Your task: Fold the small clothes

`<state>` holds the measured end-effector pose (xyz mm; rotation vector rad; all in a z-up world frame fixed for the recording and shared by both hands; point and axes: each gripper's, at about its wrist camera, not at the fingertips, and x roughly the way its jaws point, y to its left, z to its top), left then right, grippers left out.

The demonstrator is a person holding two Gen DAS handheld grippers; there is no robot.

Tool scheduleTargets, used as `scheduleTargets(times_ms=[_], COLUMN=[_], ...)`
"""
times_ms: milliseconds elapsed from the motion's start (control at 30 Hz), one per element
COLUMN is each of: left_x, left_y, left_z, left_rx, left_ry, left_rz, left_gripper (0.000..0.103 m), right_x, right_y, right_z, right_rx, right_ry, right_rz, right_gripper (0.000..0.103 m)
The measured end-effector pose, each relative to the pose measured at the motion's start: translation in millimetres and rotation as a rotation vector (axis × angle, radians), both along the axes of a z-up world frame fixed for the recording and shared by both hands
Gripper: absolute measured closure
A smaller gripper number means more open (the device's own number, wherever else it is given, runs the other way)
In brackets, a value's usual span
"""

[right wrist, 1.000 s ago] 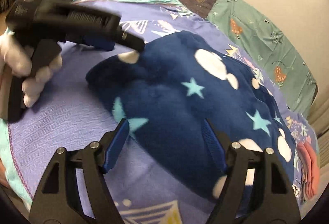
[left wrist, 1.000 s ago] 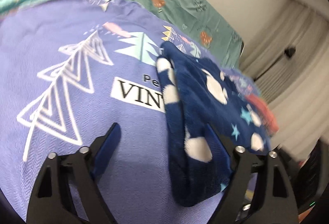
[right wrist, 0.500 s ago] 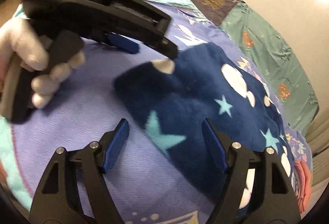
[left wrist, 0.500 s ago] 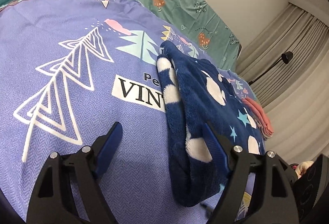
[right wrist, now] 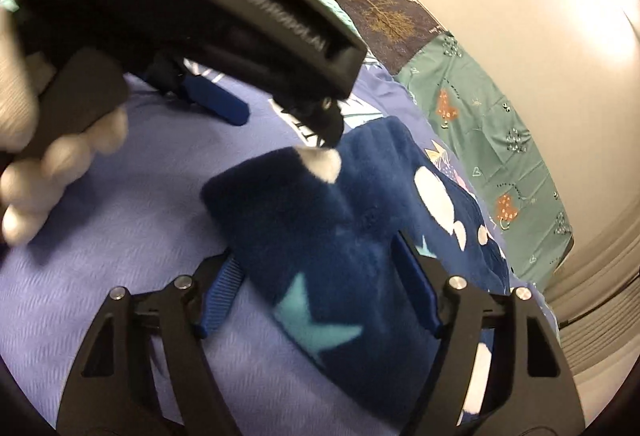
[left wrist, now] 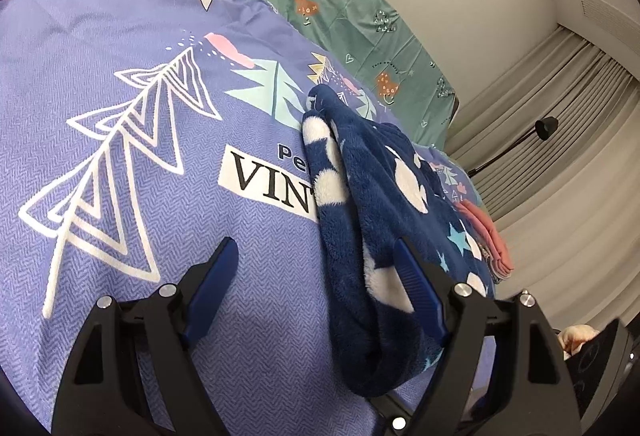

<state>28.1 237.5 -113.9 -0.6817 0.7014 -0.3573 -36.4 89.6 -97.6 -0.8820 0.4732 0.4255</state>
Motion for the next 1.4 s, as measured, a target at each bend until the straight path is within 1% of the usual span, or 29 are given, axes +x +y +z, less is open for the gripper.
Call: scheduleTargets(times_ms=[67, 100, 167, 200, 233, 300, 367, 433, 533, 633, 700, 767, 800, 833, 867, 900, 967, 1000, 1033, 1067, 1100, 1133, 1233, 1267, 1400], left_x=[0.5, 1.1, 4.1, 8.7, 12.3, 31.6, 53.9, 81.7, 106.3, 122.6, 133.4, 140.0, 144.2, 147.4, 150.4, 152.2, 155.0, 157.4, 158.9, 159.3, 160.2, 160.8, 159.6, 158.6, 155.8], left_y=[-0.6, -3.2, -8.3, -11.9, -13.5, -16.6, -18.6, -24.1, -33.3, -40.4, -42.2, -42.4, -43.5, -44.9, -46.1, -47.5, -47.0, -46.7, -45.2, -43.0, -43.2, -43.3, -46.7, -49.8, -62.5], left_z=[3.3, 8.5, 21.5, 32.4, 37.4, 44.0, 40.0, 29.4, 16.3, 12.3, 11.9, 11.7, 11.6, 11.3, 10.8, 9.8, 9.2, 7.9, 7.4, 8.4, 9.2, 11.3, 26.1, 36.0, 70.6], left_rx=[0.008, 0.024, 0.046, 0.062, 0.073, 0.096, 0.08, 0.057, 0.004, -0.008, -0.039, -0.052, -0.054, -0.052, -0.048, -0.045, -0.043, -0.053, -0.068, -0.078, -0.082, -0.083, -0.07, -0.064, -0.042], left_ry=[0.005, 0.011, -0.012, -0.037, -0.047, -0.041, 0.003, 0.061, 0.108, 0.11, 0.121, 0.127, 0.13, 0.132, 0.136, 0.14, 0.146, 0.147, 0.148, 0.15, 0.152, 0.153, 0.135, 0.117, 0.058], left_rz=[-0.004, -0.014, -0.039, -0.061, -0.072, -0.108, -0.16, -0.23, -0.307, -0.32, -0.321, -0.32, -0.32, -0.32, -0.319, -0.315, -0.309, -0.305, -0.301, -0.296, -0.292, -0.287, -0.277, -0.278, -0.291], left_gripper=[0.022, 0.022, 0.022, 0.021, 0.02, 0.019, 0.019, 0.019, 0.019, 0.019, 0.019, 0.02, 0.021, 0.025, 0.031, 0.035, 0.05, 0.053, 0.058, 0.061, 0.063, 0.065, 0.067, 0.068, 0.068], right_x=[1.0, 3.8, 14.1, 15.7, 17.3, 21.2, 21.7, 21.2, 21.3, 20.6, 24.0, 26.7, 28.2, 26.8, 28.2, 27.9, 29.1, 29.6, 29.8, 31.0, 30.5, 31.5, 37.2, 37.4, 30.2], right_y=[-1.3, -0.6, 1.5, 3.6, 5.3, 7.6, 6.7, 5.1, 4.5, 5.2, 3.0, 2.6, 2.9, 4.3, 4.9, 6.0, 6.5, 5.7, 4.8, 2.0, 0.3, -2.3, -18.9, -25.3, -52.2], right_z=[-0.1, -0.7, -0.6, 0.0, 0.4, 1.1, 1.7, 2.2, 2.1, 0.6, 0.9, 0.9, 0.9, 0.5, 0.4, 0.3, 0.5, 0.9, 1.7, 4.7, 7.8, 11.2, 30.6, 38.4, 71.1], right_rx=[0.003, 0.004, 0.015, 0.022, 0.03, 0.043, 0.051, 0.058, 0.061, 0.061, 0.066, 0.069, 0.071, 0.072, 0.073, 0.075, 0.084, 0.091, 0.101, 0.12, 0.14, 0.162, 0.285, 0.328, 0.465], right_ry=[0.004, 0.009, 0.015, 0.018, 0.02, 0.022, 0.02, 0.025, 0.029, 0.031, 0.039, 0.048, 0.05, 0.051, 0.051, 0.05, 0.053, 0.057, 0.061, 0.062, 0.063, 0.068, 0.104, 0.107, 0.066], right_rz=[0.0, -0.003, -0.017, -0.023, -0.03, -0.041, -0.04, -0.034, -0.03, -0.029, -0.029, -0.029, -0.03, -0.031, -0.032, -0.034, -0.035, -0.035, -0.035, -0.042, -0.047, -0.05, -0.062, -0.069, -0.093], right_gripper=[0.03, 0.03, 0.03, 0.03, 0.03, 0.03, 0.032, 0.035, 0.038, 0.039, 0.039, 0.039, 0.038, 0.038, 0.038, 0.038, 0.038, 0.039, 0.047, 0.053, 0.065, 0.072, 0.078, 0.078, 0.08])
